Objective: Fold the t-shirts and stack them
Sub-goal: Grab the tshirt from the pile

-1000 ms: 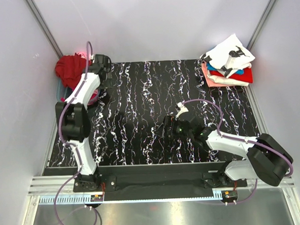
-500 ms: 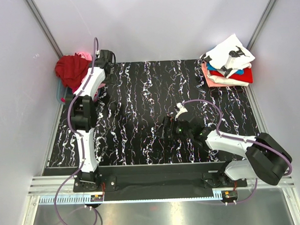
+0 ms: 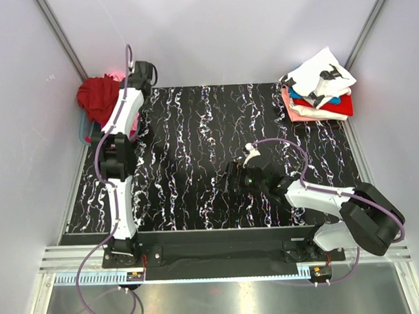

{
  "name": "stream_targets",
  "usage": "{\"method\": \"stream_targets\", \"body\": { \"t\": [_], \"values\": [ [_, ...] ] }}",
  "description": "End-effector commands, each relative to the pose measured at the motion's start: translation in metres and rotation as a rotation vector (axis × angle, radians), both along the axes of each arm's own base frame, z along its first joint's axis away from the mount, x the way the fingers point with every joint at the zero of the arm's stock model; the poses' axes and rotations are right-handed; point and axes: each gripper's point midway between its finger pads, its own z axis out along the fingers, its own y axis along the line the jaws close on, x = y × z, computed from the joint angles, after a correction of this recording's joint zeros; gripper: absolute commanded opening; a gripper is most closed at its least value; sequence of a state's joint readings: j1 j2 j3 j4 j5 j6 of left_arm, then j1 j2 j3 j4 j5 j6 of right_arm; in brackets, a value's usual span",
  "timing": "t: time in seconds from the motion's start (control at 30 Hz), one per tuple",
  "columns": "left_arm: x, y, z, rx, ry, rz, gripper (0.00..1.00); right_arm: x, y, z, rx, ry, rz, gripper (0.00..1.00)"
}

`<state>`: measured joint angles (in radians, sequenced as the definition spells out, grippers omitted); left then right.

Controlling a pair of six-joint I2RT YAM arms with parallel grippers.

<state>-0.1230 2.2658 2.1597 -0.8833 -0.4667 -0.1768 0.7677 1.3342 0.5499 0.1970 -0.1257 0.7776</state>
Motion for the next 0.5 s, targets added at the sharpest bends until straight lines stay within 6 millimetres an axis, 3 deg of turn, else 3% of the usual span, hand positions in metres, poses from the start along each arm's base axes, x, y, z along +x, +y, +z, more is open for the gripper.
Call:
{"method": "stream_targets", "body": {
  "t": [0.0,0.03,0.1,0.13,0.17,0.23,0.27,0.3,0.33,0.37,0.4,0.43,0.47],
  "values": [
    [0.014,-0.001,0.138,-0.061,-0.328,0.004,0.0,0.006,0.015,0.017,0.036,-0.04,0.033,1.0],
    [0.01,-0.002,0.165,-0.076,-0.387,0.003,0.0,0.006,0.016,0.015,0.032,-0.038,0.036,1.0],
    [-0.009,-0.005,0.251,-0.127,-0.576,-0.017,0.0,0.006,0.017,0.015,0.034,-0.033,0.04,1.0],
    [-0.018,-0.008,0.28,-0.155,-0.646,-0.033,0.0,0.006,0.017,0.016,0.036,-0.037,0.041,1.0],
    [-0.04,-0.022,0.327,-0.227,-0.746,-0.107,0.0,0.006,0.017,0.017,0.037,-0.042,0.043,1.0],
    [-0.065,-0.04,0.387,-0.303,-0.909,-0.221,0.0,0.005,0.015,0.022,0.053,-0.059,0.039,1.0],
    [-0.105,-0.059,0.433,-0.384,-1.01,-0.35,0.0,0.007,0.014,0.026,0.063,-0.079,0.031,1.0],
    [-0.119,-0.071,0.442,-0.411,-1.033,-0.411,0.0,0.004,0.009,0.023,0.059,-0.083,0.023,1.0],
    [-0.137,-0.082,0.465,-0.442,-1.103,-0.484,0.0,0.004,0.006,0.035,0.089,-0.114,0.01,1.0],
    [-0.182,-0.096,0.494,-0.491,-1.171,-0.603,0.0,0.007,0.003,0.042,0.107,-0.149,-0.015,1.0],
    [-0.189,-0.102,0.492,-0.515,-1.181,-0.638,0.0,0.002,-0.005,0.048,0.13,-0.171,-0.031,1.0],
    [-0.22,-0.104,0.504,-0.548,-1.217,-0.668,0.0,0.002,-0.009,0.052,0.144,-0.191,-0.047,1.0],
    [-0.228,-0.107,0.5,-0.566,-1.207,-0.685,0.0,0.004,-0.015,0.057,0.153,-0.218,-0.077,1.0]
  ]
}}
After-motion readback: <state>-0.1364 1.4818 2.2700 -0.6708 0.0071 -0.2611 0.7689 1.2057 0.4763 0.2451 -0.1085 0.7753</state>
